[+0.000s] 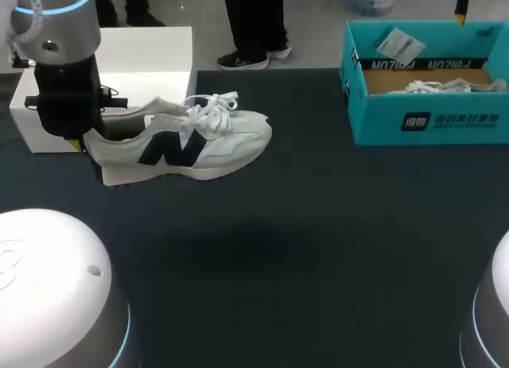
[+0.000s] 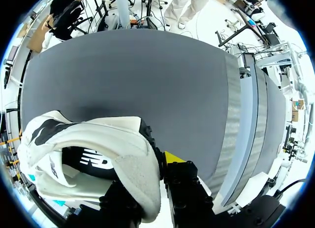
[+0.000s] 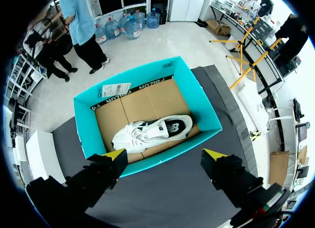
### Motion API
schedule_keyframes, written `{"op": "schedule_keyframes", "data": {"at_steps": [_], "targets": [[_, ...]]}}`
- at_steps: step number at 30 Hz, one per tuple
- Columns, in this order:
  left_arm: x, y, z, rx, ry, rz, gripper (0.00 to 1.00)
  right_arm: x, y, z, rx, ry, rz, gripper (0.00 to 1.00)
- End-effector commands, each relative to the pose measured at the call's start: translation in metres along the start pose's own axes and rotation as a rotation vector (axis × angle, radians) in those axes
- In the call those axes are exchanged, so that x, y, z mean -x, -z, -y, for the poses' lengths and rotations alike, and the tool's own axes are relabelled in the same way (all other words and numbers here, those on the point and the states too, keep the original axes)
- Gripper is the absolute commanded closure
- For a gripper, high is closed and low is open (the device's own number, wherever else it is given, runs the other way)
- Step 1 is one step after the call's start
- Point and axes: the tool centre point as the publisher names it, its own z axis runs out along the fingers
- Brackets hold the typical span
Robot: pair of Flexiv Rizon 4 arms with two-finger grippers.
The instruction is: Take the shoe out of the shoebox, open the shoe tongue, remove and reinsert the insole, then place the shoe into the shoebox
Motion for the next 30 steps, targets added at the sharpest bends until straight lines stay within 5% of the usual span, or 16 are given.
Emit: {"op": "schedule_keyframes", "data": {"at_steps": [1,15,30], "targets": [[0.006,0.001,0.011,-0.003,0.014,-0.041,1.0,0.0,0.0,0.0,0.001,0.0,0.0,0.0],[0.062,-0.002,0.069,-0.024,0.055,-0.064,1.0,0.0,0.0,0.0,0.001,0.0,0.0,0.0],[0.124,-0.021,0.08,-0.027,-0.037,-0.05,1.0,0.0,0.0,0.0,0.001,0.0,0.0,0.0]]}}
